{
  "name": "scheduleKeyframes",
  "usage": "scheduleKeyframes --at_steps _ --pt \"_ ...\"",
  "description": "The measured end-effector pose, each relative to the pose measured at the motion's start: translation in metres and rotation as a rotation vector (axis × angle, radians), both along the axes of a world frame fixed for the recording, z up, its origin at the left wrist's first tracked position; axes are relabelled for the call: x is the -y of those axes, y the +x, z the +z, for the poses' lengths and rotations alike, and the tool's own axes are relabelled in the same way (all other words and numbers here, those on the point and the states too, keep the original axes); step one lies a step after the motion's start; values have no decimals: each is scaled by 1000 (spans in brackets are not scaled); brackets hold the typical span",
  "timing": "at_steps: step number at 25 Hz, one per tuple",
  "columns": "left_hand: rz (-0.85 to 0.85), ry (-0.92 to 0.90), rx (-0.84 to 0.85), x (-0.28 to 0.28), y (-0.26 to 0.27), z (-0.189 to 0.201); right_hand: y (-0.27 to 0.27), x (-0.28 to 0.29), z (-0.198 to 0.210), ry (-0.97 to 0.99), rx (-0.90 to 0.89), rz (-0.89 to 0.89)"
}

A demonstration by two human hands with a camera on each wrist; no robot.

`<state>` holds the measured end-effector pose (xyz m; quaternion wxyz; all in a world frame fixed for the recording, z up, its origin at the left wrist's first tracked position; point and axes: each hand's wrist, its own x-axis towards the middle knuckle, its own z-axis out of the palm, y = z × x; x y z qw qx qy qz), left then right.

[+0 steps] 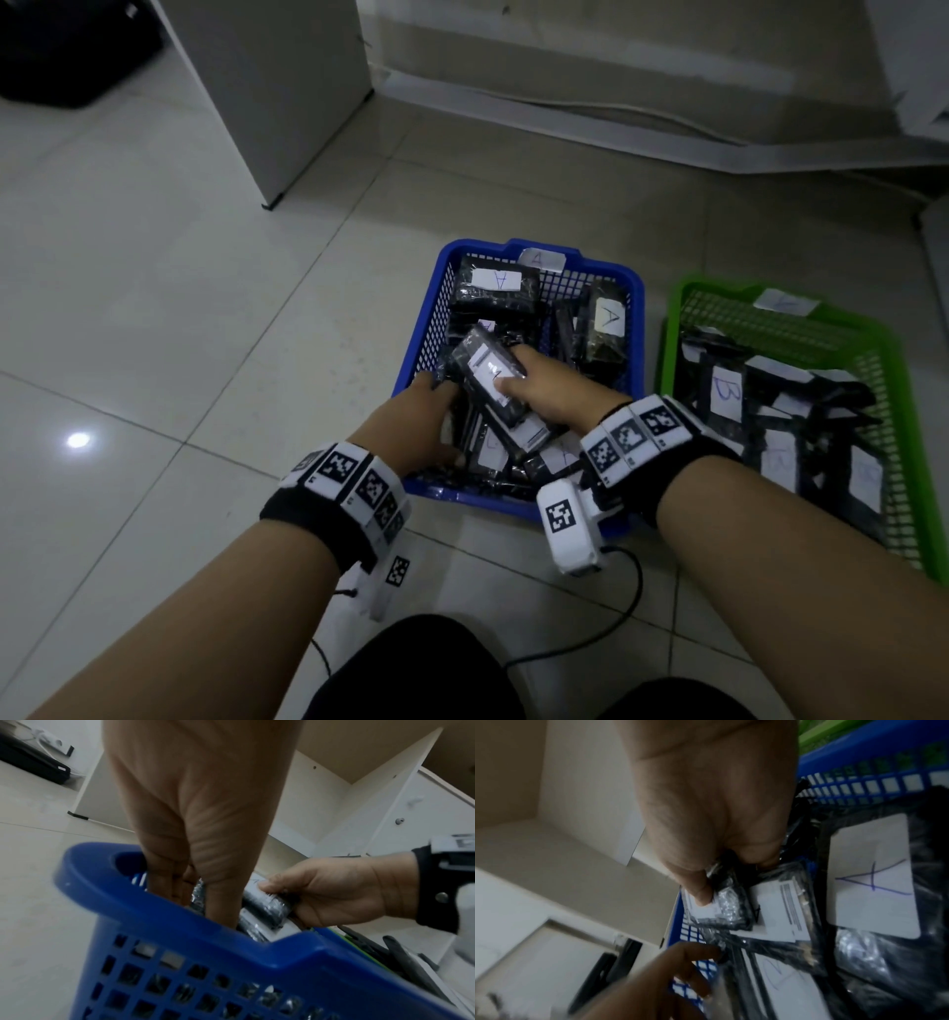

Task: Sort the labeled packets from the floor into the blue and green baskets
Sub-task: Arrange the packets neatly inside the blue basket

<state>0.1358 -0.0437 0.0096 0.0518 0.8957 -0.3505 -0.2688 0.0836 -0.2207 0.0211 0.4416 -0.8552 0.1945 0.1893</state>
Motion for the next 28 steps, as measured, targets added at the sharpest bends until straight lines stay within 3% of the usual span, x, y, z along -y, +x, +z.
scheduleKeyframes --at_steps 3,6,8,11,15,20,23,28 --pt "-89 31 19 -2 -1 -1 -3 16 15 114 173 -160" --pt "-150 156 20 5 0 -4 9 18 23 14 266 -117" --pt "-165 172 2 8 4 -8 25 11 19 -92 212 -21" --pt "-130 -27 26 12 15 -11 41 2 1 -127 151 54" --pt "-94 -40 119 12 12 -10 47 4 -12 -247 233 -28" --pt "-96 40 91 13 3 -7 44 14 -10 -50 286 -135" --pt "-44 80 67 18 9 -7 37 24 -8 -49 295 -215" --pt "-14 -145 192 20 9 -9 33 19 -12 -58 217 -200"
